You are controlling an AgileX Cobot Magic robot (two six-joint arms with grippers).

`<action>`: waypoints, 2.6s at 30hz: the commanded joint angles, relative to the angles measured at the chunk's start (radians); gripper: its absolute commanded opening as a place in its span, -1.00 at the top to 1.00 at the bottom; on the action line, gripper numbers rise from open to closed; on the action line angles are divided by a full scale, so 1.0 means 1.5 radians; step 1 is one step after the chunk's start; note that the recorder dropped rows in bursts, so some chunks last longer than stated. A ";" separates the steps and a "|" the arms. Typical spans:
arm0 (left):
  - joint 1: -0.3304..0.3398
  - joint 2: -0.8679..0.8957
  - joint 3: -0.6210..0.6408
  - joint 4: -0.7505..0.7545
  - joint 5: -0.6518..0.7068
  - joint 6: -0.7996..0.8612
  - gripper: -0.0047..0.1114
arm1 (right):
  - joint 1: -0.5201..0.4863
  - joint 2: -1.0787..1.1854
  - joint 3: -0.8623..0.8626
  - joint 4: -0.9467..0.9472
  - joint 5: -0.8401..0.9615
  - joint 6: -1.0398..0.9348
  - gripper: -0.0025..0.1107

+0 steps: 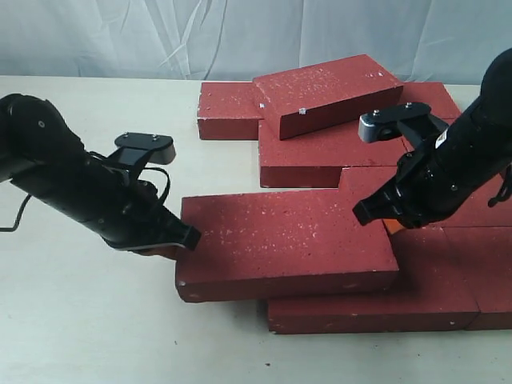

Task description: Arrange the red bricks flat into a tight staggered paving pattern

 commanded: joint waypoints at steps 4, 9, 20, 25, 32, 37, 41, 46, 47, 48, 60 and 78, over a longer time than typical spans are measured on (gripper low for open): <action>0.029 -0.032 -0.056 0.052 0.013 -0.082 0.92 | 0.022 -0.008 -0.090 0.074 0.035 -0.010 0.97; 0.107 -0.032 -0.075 0.075 0.056 -0.082 0.92 | 0.070 0.018 -0.158 0.074 0.027 0.012 0.97; 0.251 -0.031 -0.103 0.143 0.078 -0.080 0.92 | 0.182 0.214 -0.372 0.078 0.025 0.049 0.97; 0.280 -0.027 -0.103 0.149 0.030 -0.081 0.92 | 0.200 0.294 -0.455 0.079 0.035 0.053 0.97; 0.283 0.040 -0.103 0.153 -0.013 -0.081 0.92 | 0.200 0.366 -0.512 0.094 0.036 0.054 0.97; 0.284 0.087 -0.103 0.156 -0.041 -0.081 0.92 | 0.200 0.391 -0.513 0.076 0.041 0.054 0.97; 0.285 0.093 -0.103 0.173 -0.075 -0.081 0.92 | 0.200 0.414 -0.513 0.017 0.059 0.054 0.97; 0.285 0.093 -0.103 0.202 -0.080 -0.081 0.92 | 0.200 0.429 -0.513 -0.042 0.068 0.080 0.97; 0.285 0.093 -0.103 0.205 -0.080 -0.083 0.92 | 0.200 0.429 -0.513 -0.051 0.069 0.091 0.97; 0.285 0.093 -0.103 0.209 -0.080 -0.083 0.92 | 0.199 0.429 -0.513 -0.057 0.071 0.096 0.97; 0.356 0.093 -0.103 0.256 -0.060 -0.123 0.92 | 0.199 0.402 -0.513 -0.167 0.162 0.120 0.97; 0.363 0.100 -0.103 0.115 -0.100 -0.060 0.92 | 0.200 0.381 -0.512 -0.023 0.112 0.095 0.97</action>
